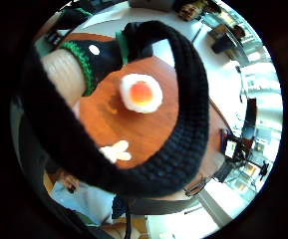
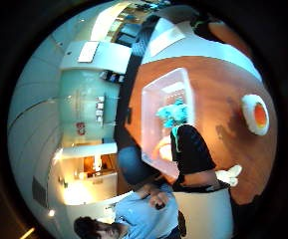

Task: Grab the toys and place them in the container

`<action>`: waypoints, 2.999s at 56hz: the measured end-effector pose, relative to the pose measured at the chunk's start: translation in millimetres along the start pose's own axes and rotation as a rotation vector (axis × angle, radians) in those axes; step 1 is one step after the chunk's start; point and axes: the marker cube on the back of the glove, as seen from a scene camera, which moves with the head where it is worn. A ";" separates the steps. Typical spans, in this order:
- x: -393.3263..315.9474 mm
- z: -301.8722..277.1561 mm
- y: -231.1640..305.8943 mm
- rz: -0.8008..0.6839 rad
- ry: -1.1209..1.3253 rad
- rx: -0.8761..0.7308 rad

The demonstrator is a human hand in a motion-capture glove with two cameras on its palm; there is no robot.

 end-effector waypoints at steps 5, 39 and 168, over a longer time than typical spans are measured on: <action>13.7 33.7 -20.0 0.074 0.109 -0.028; 120.5 106.4 -34.0 0.131 0.163 0.101; 18.3 205.0 132.2 -0.442 0.228 -0.229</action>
